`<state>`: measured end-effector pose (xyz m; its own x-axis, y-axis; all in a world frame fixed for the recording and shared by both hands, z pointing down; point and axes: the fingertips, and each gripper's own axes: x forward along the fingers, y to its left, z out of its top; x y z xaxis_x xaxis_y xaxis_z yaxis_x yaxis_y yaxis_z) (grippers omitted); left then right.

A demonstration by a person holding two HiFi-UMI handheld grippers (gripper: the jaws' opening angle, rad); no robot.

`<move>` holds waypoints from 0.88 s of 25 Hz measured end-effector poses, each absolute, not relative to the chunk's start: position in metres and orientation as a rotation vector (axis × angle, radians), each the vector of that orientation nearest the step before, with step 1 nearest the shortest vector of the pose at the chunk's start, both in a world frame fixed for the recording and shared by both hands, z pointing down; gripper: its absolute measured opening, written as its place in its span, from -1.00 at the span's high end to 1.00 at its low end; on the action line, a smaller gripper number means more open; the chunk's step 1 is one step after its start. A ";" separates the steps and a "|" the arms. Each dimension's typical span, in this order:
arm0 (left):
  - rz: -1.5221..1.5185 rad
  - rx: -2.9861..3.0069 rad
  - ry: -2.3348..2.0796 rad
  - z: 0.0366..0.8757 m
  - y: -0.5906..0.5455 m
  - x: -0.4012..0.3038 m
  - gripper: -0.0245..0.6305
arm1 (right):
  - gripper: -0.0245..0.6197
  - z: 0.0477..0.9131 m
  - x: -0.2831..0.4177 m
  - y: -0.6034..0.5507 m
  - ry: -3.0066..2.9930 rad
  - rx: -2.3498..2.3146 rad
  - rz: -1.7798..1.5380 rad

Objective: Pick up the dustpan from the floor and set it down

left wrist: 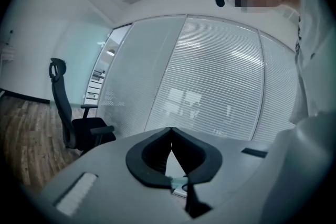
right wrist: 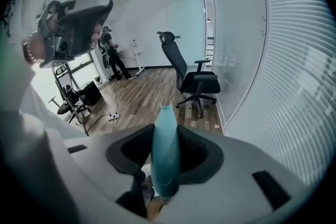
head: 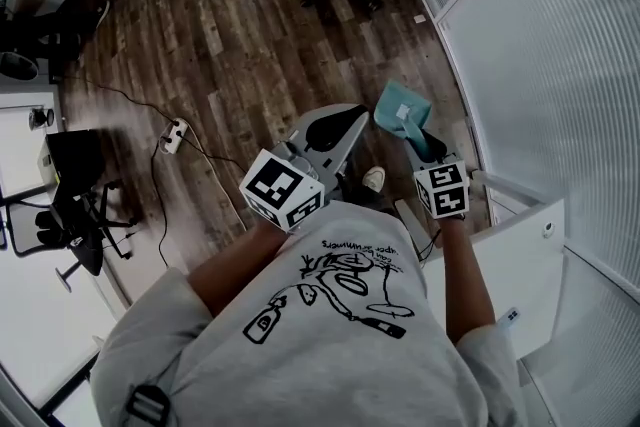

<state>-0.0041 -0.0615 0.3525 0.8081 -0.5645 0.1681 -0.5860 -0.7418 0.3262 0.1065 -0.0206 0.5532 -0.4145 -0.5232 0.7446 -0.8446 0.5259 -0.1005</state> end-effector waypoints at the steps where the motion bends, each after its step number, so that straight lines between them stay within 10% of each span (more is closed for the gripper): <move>1: 0.080 2.635 -0.871 0.350 -0.063 -0.004 0.92 | 0.52 0.546 0.108 -0.021 -2.104 1.112 0.617; 22: 0.007 2.707 -0.896 0.307 -0.085 0.000 0.92 | 0.52 0.371 0.125 -0.033 -2.197 1.252 0.453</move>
<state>0.0003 -0.0847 0.3069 0.8068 -0.5832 0.0943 -0.5846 -0.7651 0.2699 0.1246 -0.0334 0.3710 -0.4035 -0.6716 0.6214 -0.8627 0.5056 -0.0138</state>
